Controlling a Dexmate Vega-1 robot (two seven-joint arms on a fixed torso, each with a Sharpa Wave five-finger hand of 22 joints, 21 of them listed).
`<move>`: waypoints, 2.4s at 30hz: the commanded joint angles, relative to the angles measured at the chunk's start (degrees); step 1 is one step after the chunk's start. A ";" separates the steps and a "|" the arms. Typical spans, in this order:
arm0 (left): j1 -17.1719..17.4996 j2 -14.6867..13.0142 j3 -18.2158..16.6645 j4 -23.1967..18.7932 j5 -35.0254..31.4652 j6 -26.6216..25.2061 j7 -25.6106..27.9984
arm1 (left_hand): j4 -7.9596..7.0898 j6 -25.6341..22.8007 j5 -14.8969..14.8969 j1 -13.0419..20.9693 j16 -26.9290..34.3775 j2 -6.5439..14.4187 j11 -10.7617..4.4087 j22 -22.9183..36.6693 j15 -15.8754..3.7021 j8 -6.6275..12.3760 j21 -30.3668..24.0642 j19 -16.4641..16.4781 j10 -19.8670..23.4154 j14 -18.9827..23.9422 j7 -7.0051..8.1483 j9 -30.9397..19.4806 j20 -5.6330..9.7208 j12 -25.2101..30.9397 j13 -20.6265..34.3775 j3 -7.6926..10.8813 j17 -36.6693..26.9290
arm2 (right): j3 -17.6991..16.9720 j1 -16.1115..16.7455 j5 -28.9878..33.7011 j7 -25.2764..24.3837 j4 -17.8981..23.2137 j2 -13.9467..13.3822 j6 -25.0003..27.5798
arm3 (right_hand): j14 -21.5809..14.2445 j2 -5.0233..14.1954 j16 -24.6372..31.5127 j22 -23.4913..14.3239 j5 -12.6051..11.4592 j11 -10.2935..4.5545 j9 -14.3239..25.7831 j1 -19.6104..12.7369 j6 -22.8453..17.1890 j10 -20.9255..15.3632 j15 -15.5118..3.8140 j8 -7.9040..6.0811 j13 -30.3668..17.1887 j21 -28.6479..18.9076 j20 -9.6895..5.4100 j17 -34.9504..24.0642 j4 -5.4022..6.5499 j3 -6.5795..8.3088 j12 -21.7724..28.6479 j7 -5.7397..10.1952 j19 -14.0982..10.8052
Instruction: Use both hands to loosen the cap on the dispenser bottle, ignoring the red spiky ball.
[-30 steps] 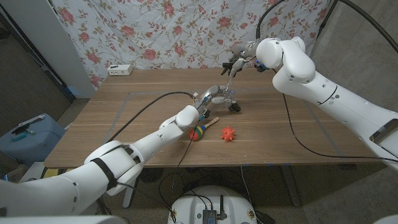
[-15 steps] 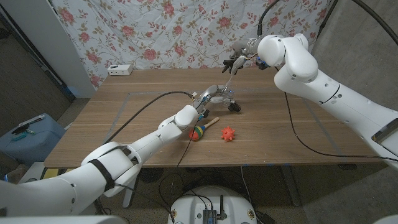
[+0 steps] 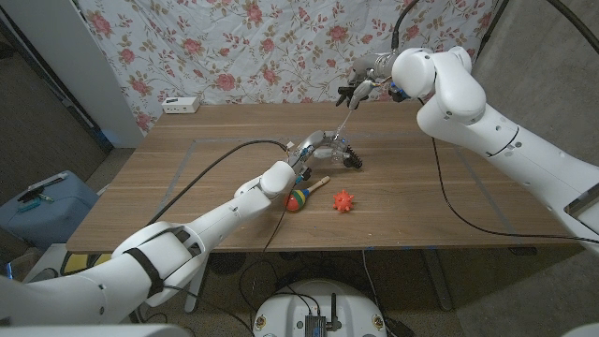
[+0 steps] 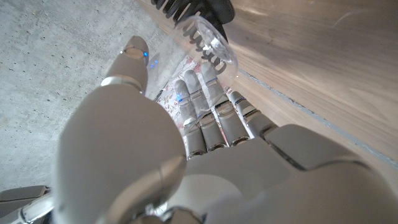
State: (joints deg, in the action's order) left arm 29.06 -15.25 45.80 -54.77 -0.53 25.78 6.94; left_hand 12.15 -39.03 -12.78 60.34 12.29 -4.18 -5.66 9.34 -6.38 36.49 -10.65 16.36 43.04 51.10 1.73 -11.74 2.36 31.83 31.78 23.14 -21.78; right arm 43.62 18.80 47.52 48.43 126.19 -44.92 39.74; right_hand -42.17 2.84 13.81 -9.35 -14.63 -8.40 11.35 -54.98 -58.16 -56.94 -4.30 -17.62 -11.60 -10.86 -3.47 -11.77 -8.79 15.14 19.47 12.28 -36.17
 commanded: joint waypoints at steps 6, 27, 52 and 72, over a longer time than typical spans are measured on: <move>3.07 -3.56 -0.90 -6.69 -1.61 -3.69 1.66 | -3.17 -4.54 -0.08 -6.96 0.33 11.64 -2.10 0.13 -2.85 0.20 0.12 -0.30 2.28 0.49 0.18 -0.08 3.10 0.55 0.20 3.74 -0.20 | -1.66 0.58 -1.21 1.08 2.13 -0.36 -0.12 | -0.72 0.80 -0.40 -0.08 -0.01 -3.27 0.21 -0.61 -0.76 -3.73 -8.78 -0.18 -0.28 0.24 -0.02 -0.13 0.27 -0.14 -0.19 -0.01 -0.39; 7.54 -7.55 -3.07 -14.56 -1.94 -7.27 3.27 | -3.13 -4.61 -0.02 -6.94 0.40 11.61 -2.06 0.13 -2.79 0.14 0.11 -0.29 2.39 0.66 0.12 -0.09 3.14 0.59 0.18 3.77 -0.18 | -1.32 -0.04 -0.47 2.14 1.46 -0.57 0.80 | -0.83 0.84 -0.57 -0.08 0.10 -3.30 0.22 -0.62 -0.89 -3.72 -8.79 -0.04 -0.32 0.29 -0.05 -0.18 0.34 -0.34 -0.47 -0.02 -0.28; 10.65 -11.29 -5.30 -19.81 -3.59 -8.56 5.38 | -3.16 -4.77 0.04 -6.96 0.45 11.58 -2.23 0.13 -2.95 0.12 0.09 -0.20 2.43 0.73 0.23 -0.09 3.20 0.64 0.23 3.78 -0.19 | -0.14 0.00 -1.31 1.52 -1.21 -0.66 1.21 | -0.76 0.98 -0.83 -0.08 0.26 -3.31 0.25 -0.88 -0.81 -3.64 -8.85 0.29 -0.55 0.30 -0.03 -0.29 0.30 -0.60 -0.81 0.01 -0.24; 12.81 -12.84 -6.93 -22.23 -4.12 -9.07 7.04 | -3.12 -5.17 0.10 -6.92 0.50 11.49 -2.33 0.13 -3.03 0.22 0.07 -0.10 2.71 0.90 0.46 -0.09 3.29 0.67 0.12 3.78 -0.19 | 2.32 -1.21 0.46 1.97 -4.49 0.24 0.89 | -0.80 1.20 -0.97 -0.08 0.34 -3.31 0.27 -1.27 -0.89 -3.70 -8.85 0.47 -0.71 0.30 -0.02 -0.35 0.22 -0.68 -1.00 -0.02 -0.21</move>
State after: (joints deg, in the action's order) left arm 40.47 -27.12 39.95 -75.29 -4.42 17.35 13.15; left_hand 12.31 -39.03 -12.78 60.34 12.59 -4.18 -5.55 9.34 -6.43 36.49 -10.64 16.36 43.15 51.05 1.73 -11.74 2.36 32.29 31.73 23.29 -21.78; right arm 44.81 18.13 46.48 50.10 123.10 -45.13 40.79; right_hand -42.36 3.05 13.04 -9.36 -14.31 -8.71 11.34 -55.20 -58.16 -57.22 -4.50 -16.91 -12.18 -10.57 -3.47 -11.86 -8.78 14.22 18.33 12.28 -36.17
